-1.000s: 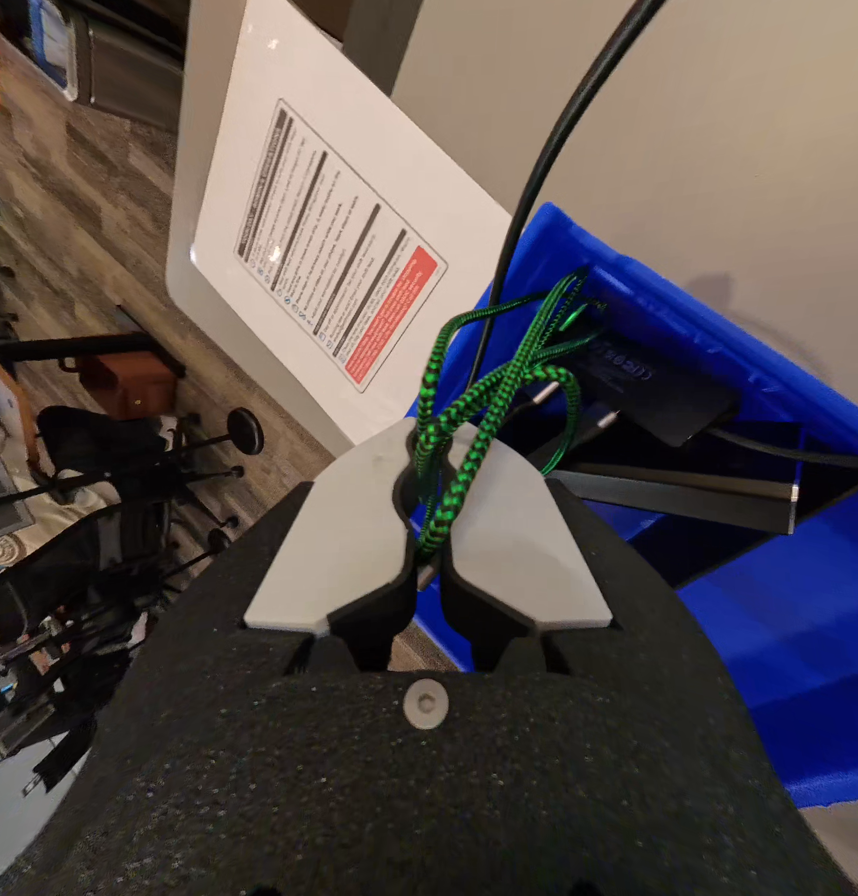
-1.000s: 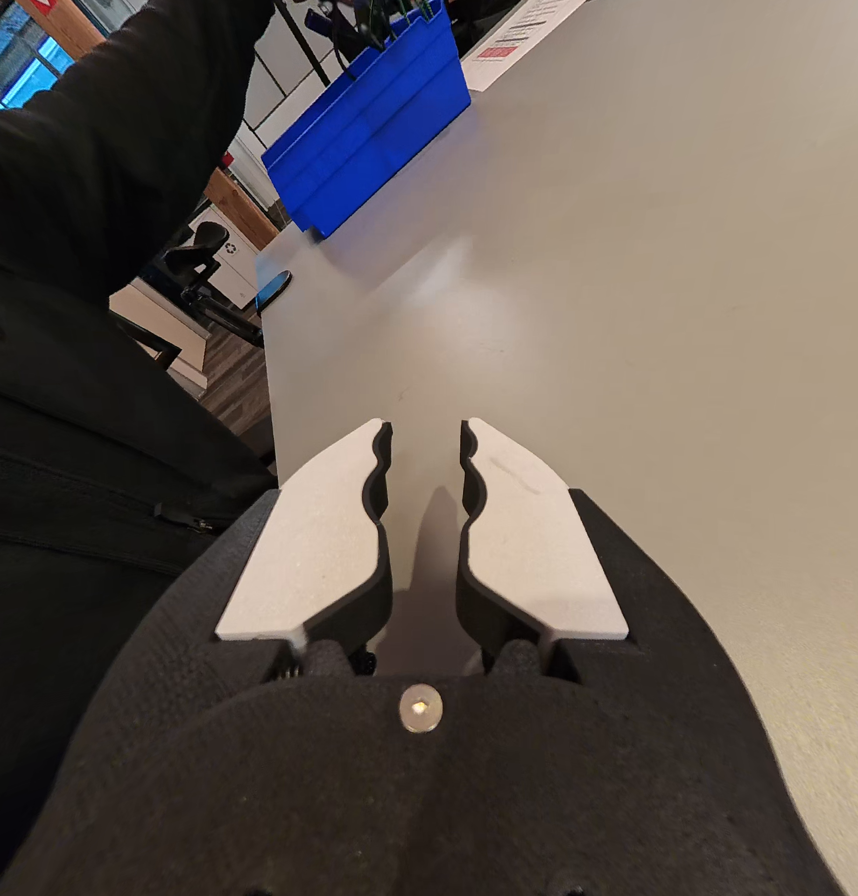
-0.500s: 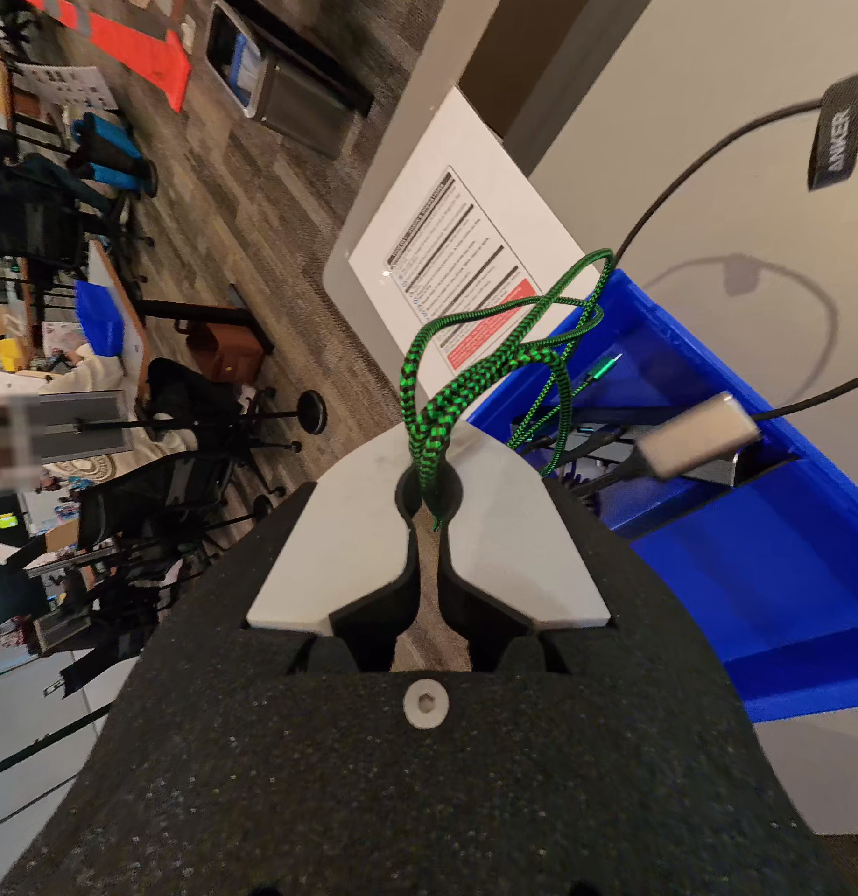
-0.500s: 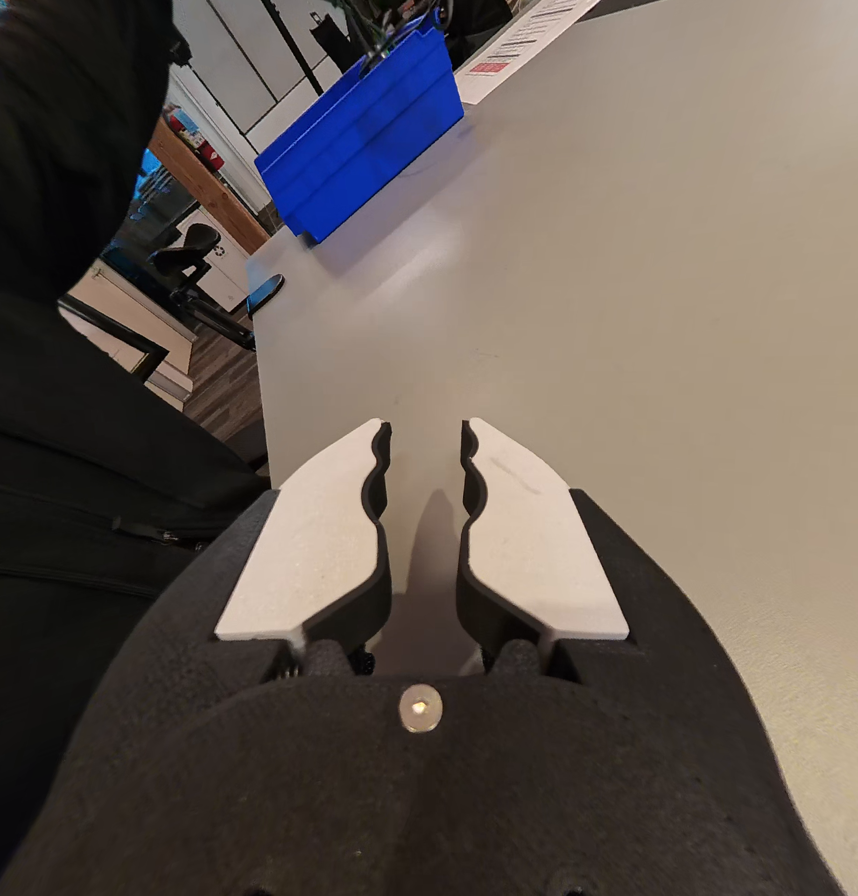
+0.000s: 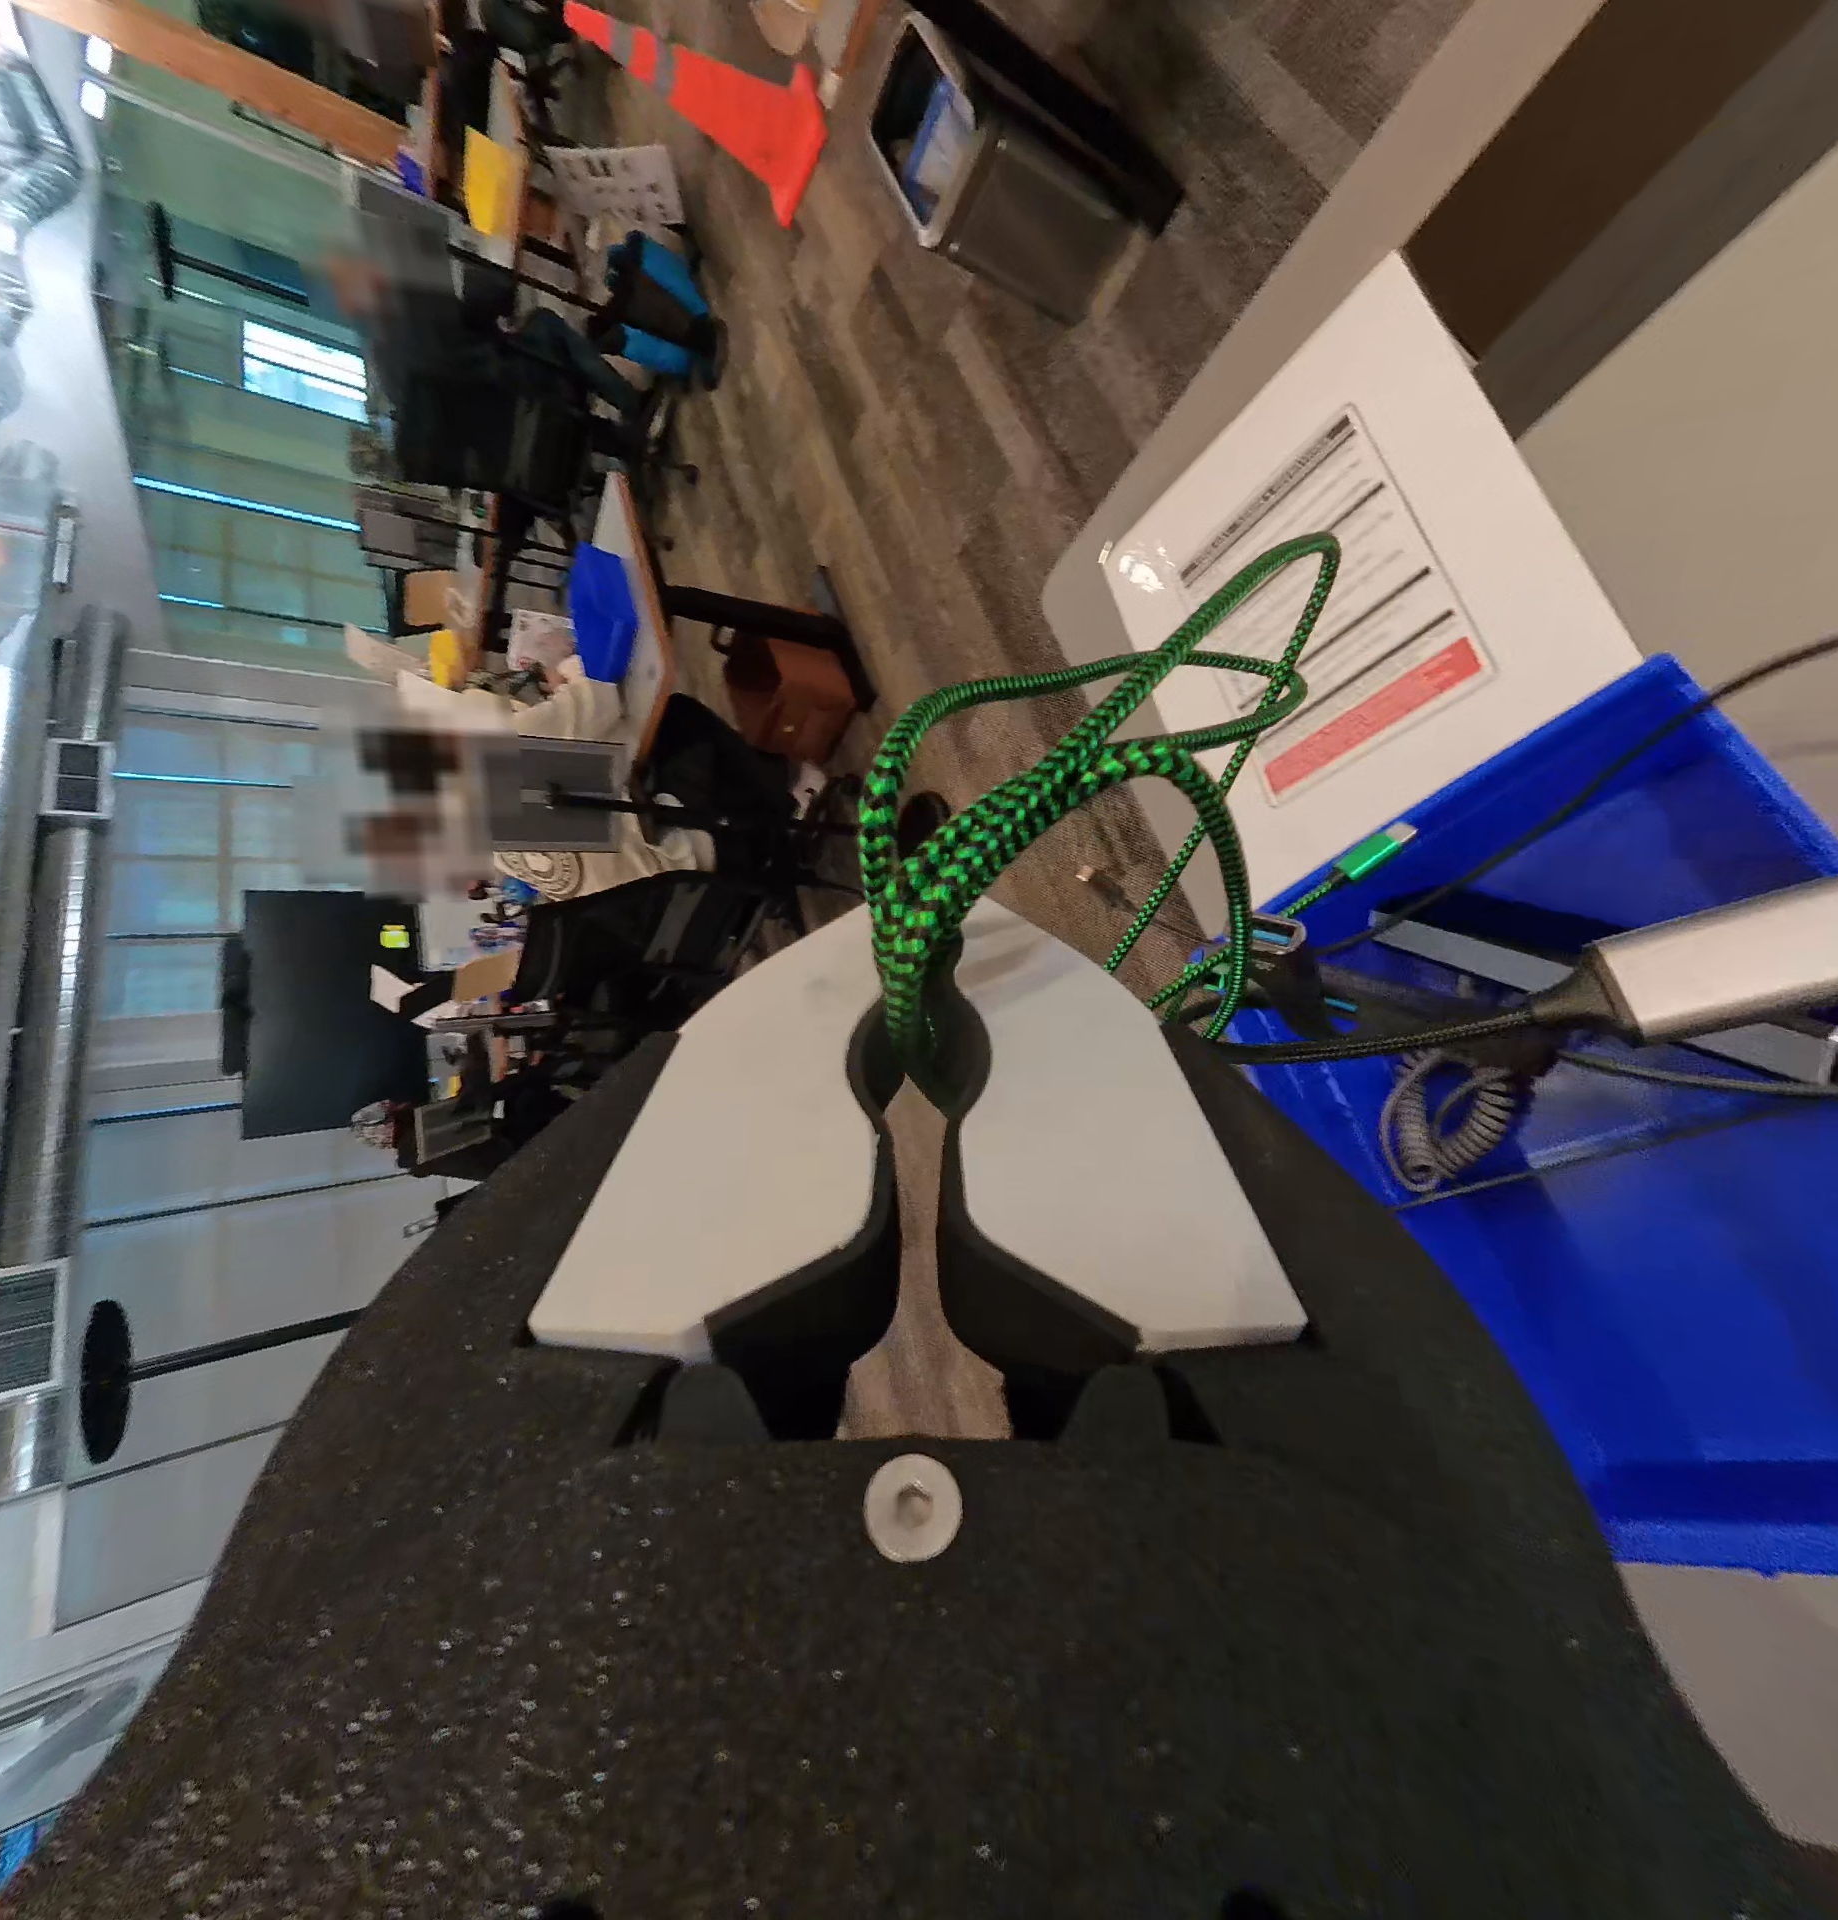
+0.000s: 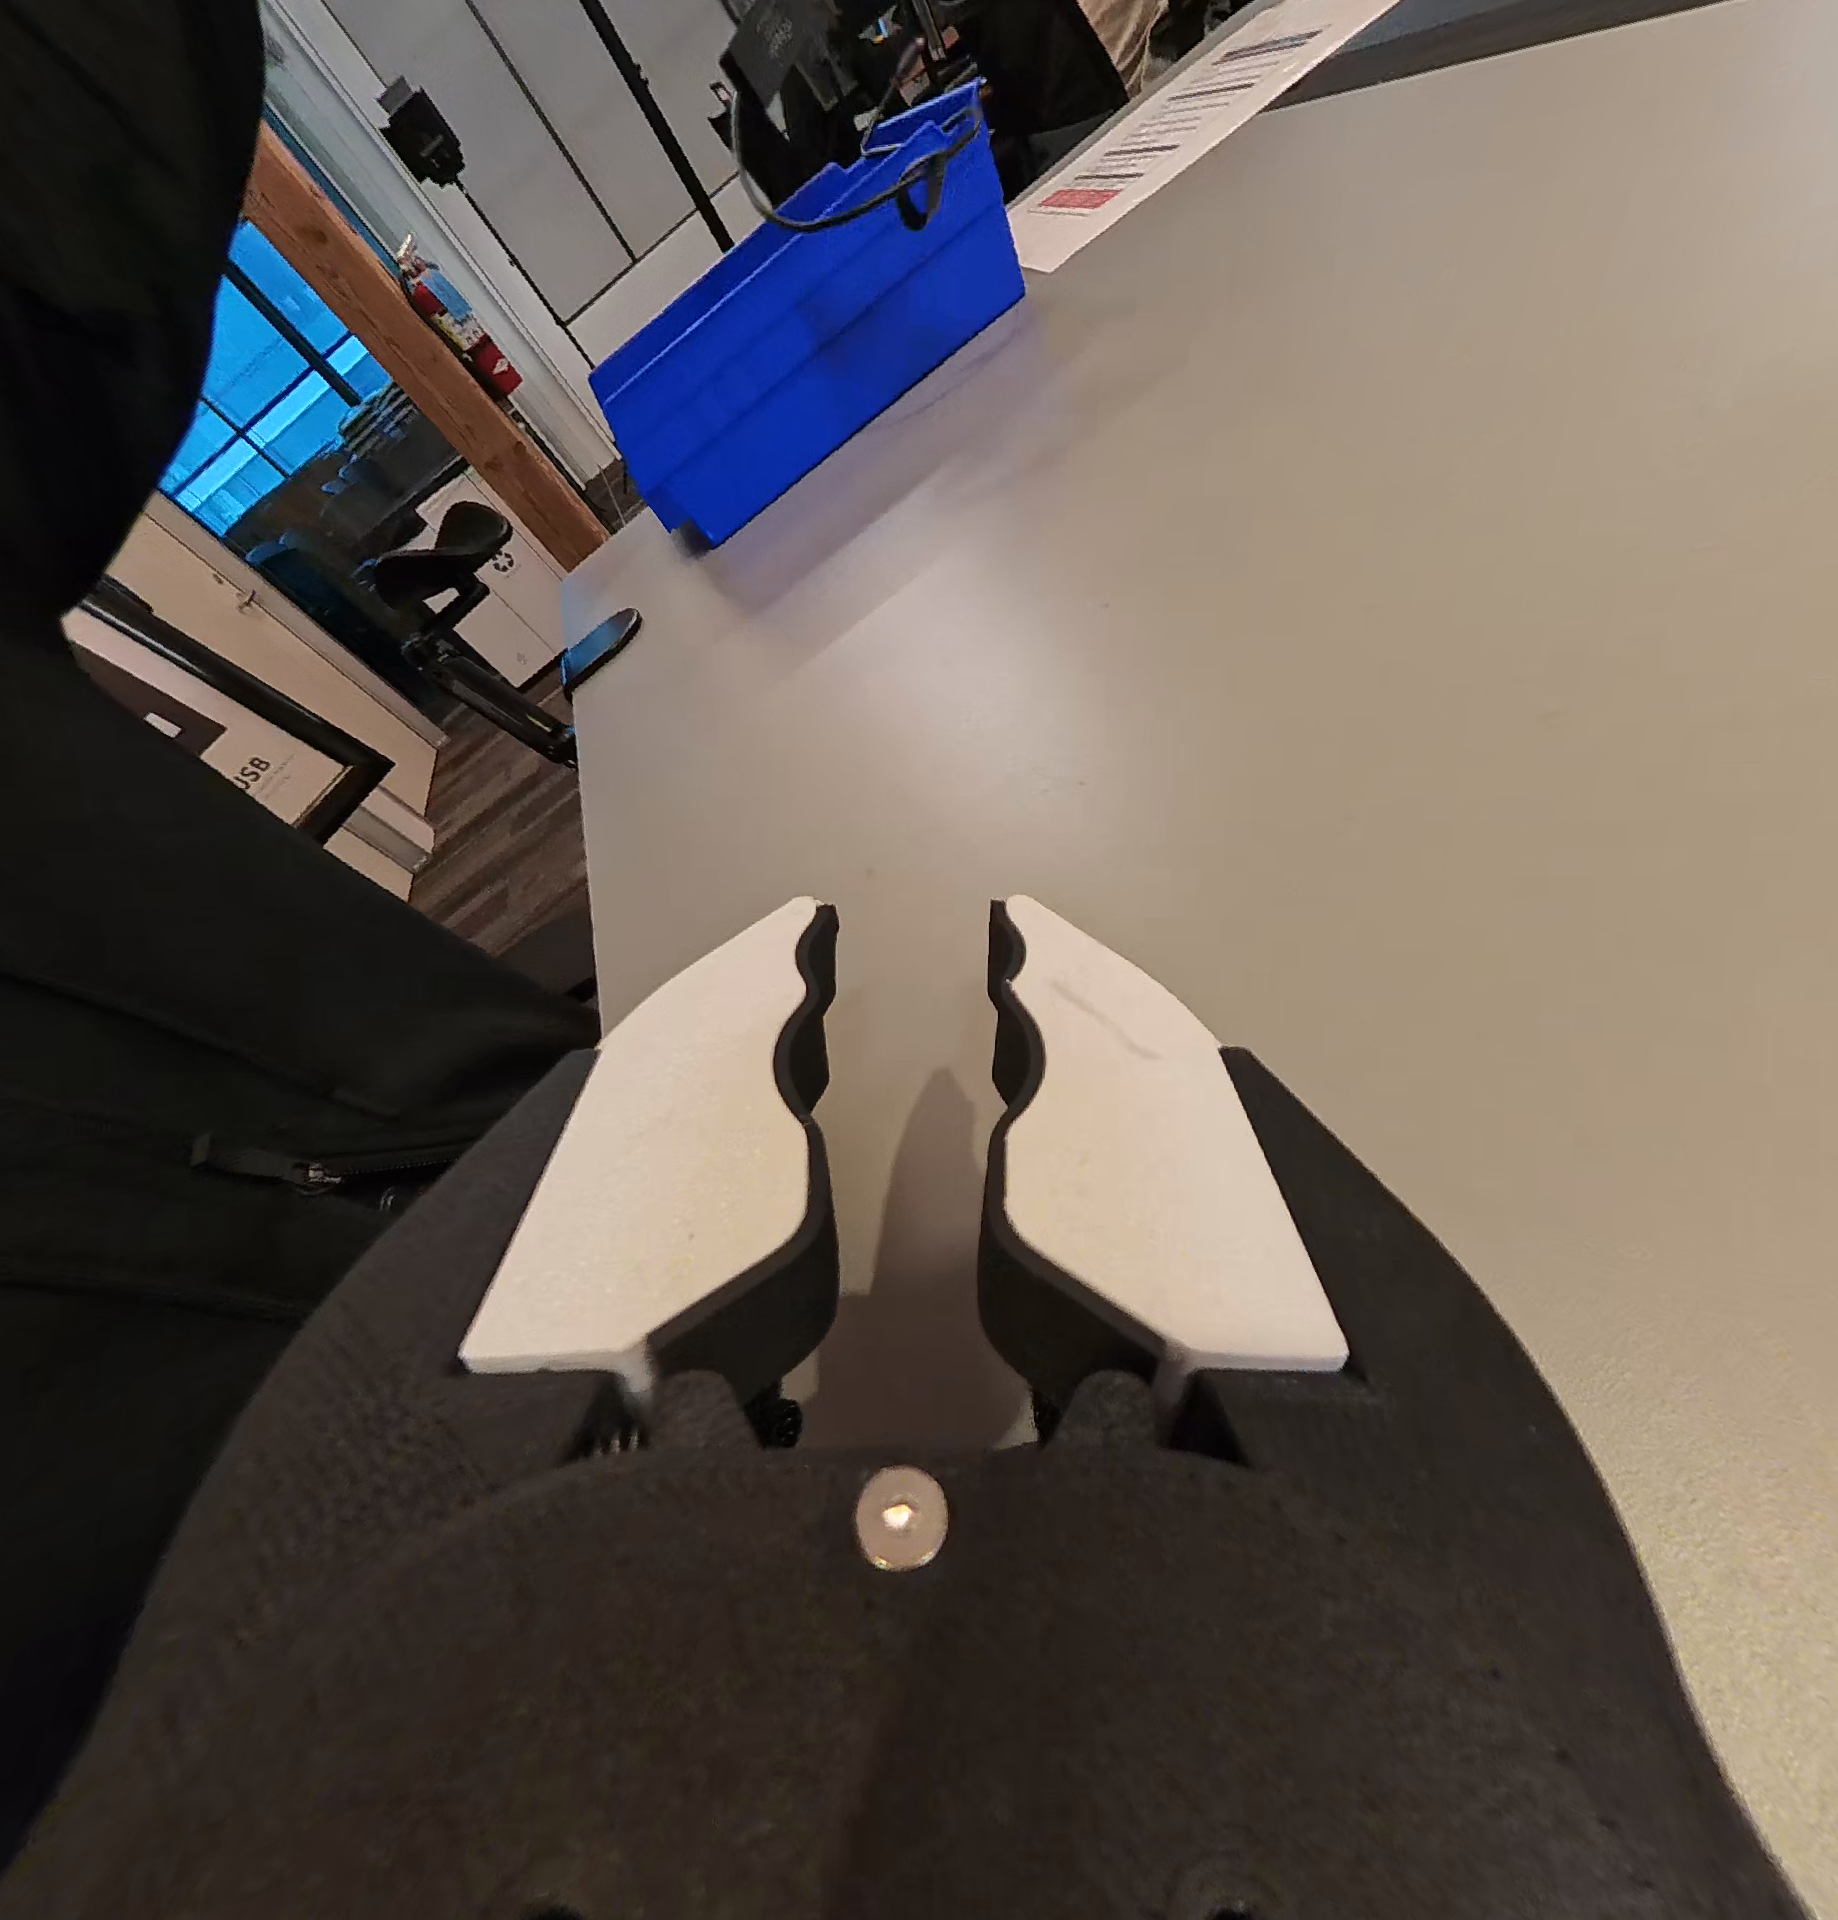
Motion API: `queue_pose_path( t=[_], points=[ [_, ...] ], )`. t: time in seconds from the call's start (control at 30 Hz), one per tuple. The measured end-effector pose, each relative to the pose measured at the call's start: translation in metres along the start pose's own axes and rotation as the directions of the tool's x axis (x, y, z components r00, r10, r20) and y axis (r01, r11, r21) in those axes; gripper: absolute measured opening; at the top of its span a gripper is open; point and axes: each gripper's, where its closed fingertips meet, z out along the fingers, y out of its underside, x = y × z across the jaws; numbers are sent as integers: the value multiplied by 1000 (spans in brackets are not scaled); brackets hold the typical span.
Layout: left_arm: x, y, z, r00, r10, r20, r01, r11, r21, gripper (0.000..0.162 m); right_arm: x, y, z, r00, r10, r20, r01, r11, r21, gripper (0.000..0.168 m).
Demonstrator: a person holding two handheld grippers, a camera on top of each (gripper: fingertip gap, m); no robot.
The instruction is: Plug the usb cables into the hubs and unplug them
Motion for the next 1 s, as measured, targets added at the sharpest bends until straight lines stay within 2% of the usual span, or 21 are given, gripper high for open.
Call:
queue_pose_path(
  t=[0.03,0.2,0.37,0.63,0.83,1.0],
  points=[
    [-6,-1,-3,1000,-1,27,1,1000,4,0,0,0,0,1000,0,2,0,1000,4,27],
    [-34,-9,-23,989,-36,145,32,999,26,0,-1,-1,-2,1000,0,12,0,1000,12,27],
    [-42,-39,-53,984,-90,156,74,992,107,0,-2,0,1,1000,3,24,-3,1000,-4,27],
    [-22,-143,-108,987,-92,131,49,953,300,0,-1,-7,16,999,-3,32,4,999,-48,28],
    [0,-227,-161,992,-103,75,55,879,474,0,-5,-34,27,997,-74,28,75,996,-54,29],
    [27,-280,-199,995,-95,-8,82,806,586,0,-6,-54,28,991,-130,17,131,991,-37,30]
  ],
)
